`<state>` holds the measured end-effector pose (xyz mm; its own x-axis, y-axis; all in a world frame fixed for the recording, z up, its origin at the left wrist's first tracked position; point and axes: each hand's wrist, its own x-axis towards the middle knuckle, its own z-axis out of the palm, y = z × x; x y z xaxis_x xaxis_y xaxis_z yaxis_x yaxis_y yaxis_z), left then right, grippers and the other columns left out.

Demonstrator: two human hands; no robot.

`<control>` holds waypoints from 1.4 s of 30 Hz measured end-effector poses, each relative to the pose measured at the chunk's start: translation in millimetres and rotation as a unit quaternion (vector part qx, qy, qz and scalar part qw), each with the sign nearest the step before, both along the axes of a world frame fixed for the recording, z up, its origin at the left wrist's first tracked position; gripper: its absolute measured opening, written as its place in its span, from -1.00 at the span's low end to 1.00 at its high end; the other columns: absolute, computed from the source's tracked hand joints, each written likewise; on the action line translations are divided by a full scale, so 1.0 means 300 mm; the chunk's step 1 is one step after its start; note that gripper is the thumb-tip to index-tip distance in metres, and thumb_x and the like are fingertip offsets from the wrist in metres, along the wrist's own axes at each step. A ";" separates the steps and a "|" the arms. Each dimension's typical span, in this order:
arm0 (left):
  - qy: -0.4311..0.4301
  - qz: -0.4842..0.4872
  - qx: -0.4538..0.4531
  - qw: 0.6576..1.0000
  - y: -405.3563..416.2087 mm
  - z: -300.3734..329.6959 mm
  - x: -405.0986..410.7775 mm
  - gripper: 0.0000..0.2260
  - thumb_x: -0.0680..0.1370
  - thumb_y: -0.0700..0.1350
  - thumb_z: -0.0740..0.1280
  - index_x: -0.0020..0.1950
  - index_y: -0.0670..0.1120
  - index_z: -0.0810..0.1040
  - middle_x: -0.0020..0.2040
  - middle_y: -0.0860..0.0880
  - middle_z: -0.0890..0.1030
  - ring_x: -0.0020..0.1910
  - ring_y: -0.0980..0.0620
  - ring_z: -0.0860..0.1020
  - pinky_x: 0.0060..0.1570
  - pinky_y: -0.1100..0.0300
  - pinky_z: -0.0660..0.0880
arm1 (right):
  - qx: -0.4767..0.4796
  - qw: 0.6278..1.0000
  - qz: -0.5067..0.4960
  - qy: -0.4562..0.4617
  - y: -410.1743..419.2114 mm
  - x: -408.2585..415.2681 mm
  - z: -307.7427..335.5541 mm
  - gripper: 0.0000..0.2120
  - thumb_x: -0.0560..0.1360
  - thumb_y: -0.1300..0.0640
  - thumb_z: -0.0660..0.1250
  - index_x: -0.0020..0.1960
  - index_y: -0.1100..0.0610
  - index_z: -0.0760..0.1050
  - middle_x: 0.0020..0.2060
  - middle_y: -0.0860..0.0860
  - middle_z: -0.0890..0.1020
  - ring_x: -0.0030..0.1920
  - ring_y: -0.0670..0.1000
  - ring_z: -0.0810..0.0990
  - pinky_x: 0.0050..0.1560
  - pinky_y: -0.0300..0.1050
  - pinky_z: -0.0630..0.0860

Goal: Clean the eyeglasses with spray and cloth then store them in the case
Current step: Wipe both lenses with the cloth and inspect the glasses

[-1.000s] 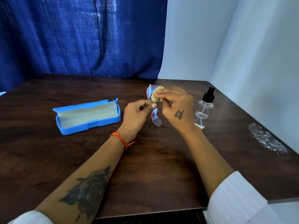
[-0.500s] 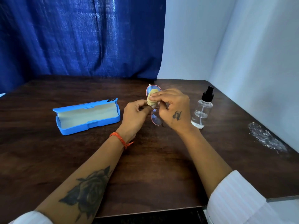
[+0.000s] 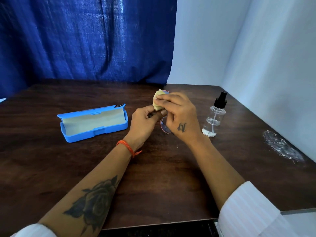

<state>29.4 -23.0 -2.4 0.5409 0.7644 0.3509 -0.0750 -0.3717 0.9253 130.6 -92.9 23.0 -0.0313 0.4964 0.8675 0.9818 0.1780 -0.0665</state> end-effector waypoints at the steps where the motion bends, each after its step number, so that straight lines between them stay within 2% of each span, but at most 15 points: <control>1: 0.000 0.003 0.004 1.000 0.000 0.000 -0.001 -0.88 0.50 -0.19 0.33 -0.01 -0.08 0.62 -0.08 -0.17 0.66 0.00 -0.12 0.60 0.07 -0.03 0.53 | -0.001 1.000 0.009 0.009 -0.002 0.003 0.002 -0.65 0.27 0.42 0.21 -0.06 0.24 0.66 -0.08 0.11 0.69 -0.03 0.13 0.60 0.09 -0.21 0.45; 4: -0.001 0.003 0.007 1.000 -0.001 0.002 -0.002 -0.84 0.51 -0.25 0.30 -0.05 -0.01 0.62 -0.09 -0.13 0.67 -0.01 -0.09 0.61 0.05 0.02 0.54 | 0.016 0.998 0.023 0.058 -0.007 0.020 0.009 -0.68 0.18 0.45 0.25 -0.20 0.22 0.68 -0.20 0.07 0.71 -0.13 0.09 0.62 -0.02 -0.23 0.49; 7: -0.003 0.000 -0.001 1.000 0.000 0.003 0.002 -0.91 0.50 -0.18 0.34 -0.09 -0.06 0.63 -0.09 -0.20 0.66 -0.06 -0.10 0.61 0.01 0.06 0.55 | 0.037 0.996 -0.005 0.087 -0.011 0.040 0.013 -0.70 0.16 0.49 0.27 -0.26 0.22 0.67 -0.25 0.06 0.71 -0.18 0.10 0.63 -0.10 -0.20 0.50; 10: -0.008 0.002 -0.002 1.000 0.002 0.003 0.004 -0.93 0.49 -0.16 0.35 -0.12 -0.04 0.63 -0.13 -0.17 0.66 -0.13 0.00 0.59 -0.05 0.16 0.54 | 0.068 0.993 -0.048 0.081 -0.010 0.043 0.013 -0.62 0.17 0.53 0.25 -0.14 0.25 0.66 -0.19 0.11 0.69 -0.13 0.15 0.62 -0.04 -0.25 0.45; 12: 0.003 0.001 0.014 1.000 0.000 0.001 0.004 -0.92 0.49 -0.15 0.35 -0.14 0.01 0.62 -0.16 -0.11 0.65 -0.15 0.02 0.58 -0.07 0.18 0.53 | 0.078 0.993 -0.060 0.065 -0.010 0.033 0.012 -0.60 0.25 0.52 0.22 -0.02 0.28 0.64 -0.10 0.15 0.67 -0.07 0.17 0.60 0.06 -0.26 0.41; 14: 0.014 -0.005 0.031 0.999 -0.004 -0.002 0.004 -0.93 0.49 -0.14 0.35 -0.14 0.01 0.62 -0.18 -0.10 0.65 -0.14 -0.03 0.60 -0.05 0.12 0.53 | 0.068 0.995 -0.060 0.050 -0.010 0.021 0.011 -0.62 0.32 0.46 0.19 0.07 0.29 0.60 -0.04 0.17 0.66 -0.01 0.17 0.59 0.12 -0.23 0.40; 17: 0.014 -0.006 0.037 0.999 -0.005 -0.002 0.002 -0.93 0.50 -0.15 0.34 -0.10 -0.05 0.62 -0.15 -0.14 0.66 -0.09 -0.09 0.61 -0.01 0.04 0.53 | 0.031 0.998 -0.044 0.021 -0.005 0.003 0.011 -0.63 0.36 0.38 0.17 0.08 0.28 0.60 -0.01 0.16 0.65 0.02 0.17 0.58 0.14 -0.19 0.40; 22: 0.008 0.007 0.021 1.000 0.003 0.001 -0.005 -0.89 0.50 -0.22 0.31 -0.07 -0.07 0.61 -0.10 -0.22 0.64 -0.04 -0.16 0.58 0.02 -0.05 0.52 | -0.004 1.000 0.008 0.007 -0.005 0.004 0.005 -0.64 0.31 0.30 0.13 -0.07 0.24 0.66 -0.10 0.10 0.69 -0.04 0.12 0.60 0.05 -0.15 0.48; 25: 0.013 0.001 0.024 1.000 0.000 0.001 -0.004 -0.82 0.51 -0.26 0.30 -0.03 -0.01 0.61 -0.08 -0.14 0.66 -0.03 -0.10 0.60 0.06 -0.02 0.54 | 0.016 0.998 0.024 0.053 -0.007 0.016 0.006 -0.70 0.23 0.34 0.18 -0.21 0.22 0.67 -0.21 0.07 0.70 -0.14 0.10 0.61 -0.06 -0.19 0.50; 28: 0.003 -0.011 0.012 1.000 -0.003 0.002 -0.002 -0.88 0.50 -0.21 0.33 -0.09 -0.01 0.62 -0.10 -0.12 0.66 -0.04 -0.07 0.61 0.03 0.04 0.55 | 0.040 0.996 -0.006 0.078 -0.009 0.028 0.011 -0.74 0.17 0.43 0.25 -0.28 0.22 0.65 -0.27 0.06 0.69 -0.20 0.09 0.62 -0.12 -0.20 0.49; 30: -0.003 -0.009 0.005 1.000 0.000 0.002 -0.001 -0.91 0.50 -0.18 0.34 -0.08 -0.04 0.62 -0.09 -0.13 0.67 -0.03 -0.07 0.61 0.02 0.08 0.55 | 0.058 0.994 -0.037 0.081 -0.012 0.032 0.013 -0.72 0.16 0.44 0.24 -0.24 0.24 0.64 -0.26 0.08 0.68 -0.19 0.11 0.62 -0.09 -0.23 0.47; 33: 0.001 -0.009 0.011 1.000 0.003 0.000 0.002 -0.92 0.50 -0.17 0.34 -0.08 -0.04 0.62 -0.11 -0.12 0.66 -0.07 -0.06 0.60 -0.02 0.14 0.54 | 0.066 0.993 -0.070 0.069 -0.015 0.022 0.011 -0.62 0.23 0.47 0.21 -0.05 0.26 0.63 -0.12 0.13 0.67 -0.09 0.14 0.60 0.02 -0.28 0.39; 36: 0.003 -0.010 0.020 1.000 0.001 -0.001 0.004 -0.91 0.50 -0.18 0.34 -0.11 0.00 0.61 -0.20 -0.02 0.64 -0.16 0.08 0.58 -0.12 0.27 0.51 | 0.047 0.995 -0.066 0.059 -0.014 0.004 0.010 -0.60 0.33 0.39 0.14 0.07 0.28 0.60 -0.03 0.17 0.65 -0.01 0.16 0.58 0.08 -0.24 0.40; 38: 0.000 -0.010 0.023 1.000 0.002 -0.003 0.003 -0.91 0.50 -0.18 0.34 -0.09 -0.01 0.61 -0.20 0.01 0.63 -0.16 0.10 0.58 -0.11 0.27 0.51 | 0.030 0.997 -0.058 0.047 -0.013 -0.008 0.008 -0.59 0.33 0.37 0.13 0.09 0.27 0.60 -0.02 0.16 0.65 0.00 0.17 0.58 0.09 -0.20 0.42; 42: 0.002 -0.007 0.023 1.000 0.005 -0.004 -0.001 -0.90 0.51 -0.19 0.33 -0.03 -0.07 0.62 -0.14 -0.05 0.65 -0.11 0.05 0.60 -0.07 0.25 0.52 | 0.005 0.999 -0.043 0.016 -0.016 -0.015 0.009 -0.60 0.34 0.31 0.10 0.02 0.26 0.63 -0.05 0.15 0.66 -0.03 0.17 0.59 0.04 -0.09 0.51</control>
<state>29.1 -21.4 -3.6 0.5519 0.7405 0.3835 -0.0772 -0.4126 0.9077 126.2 -97.6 25.6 0.0381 0.4867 0.8727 0.9909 0.0944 -0.0959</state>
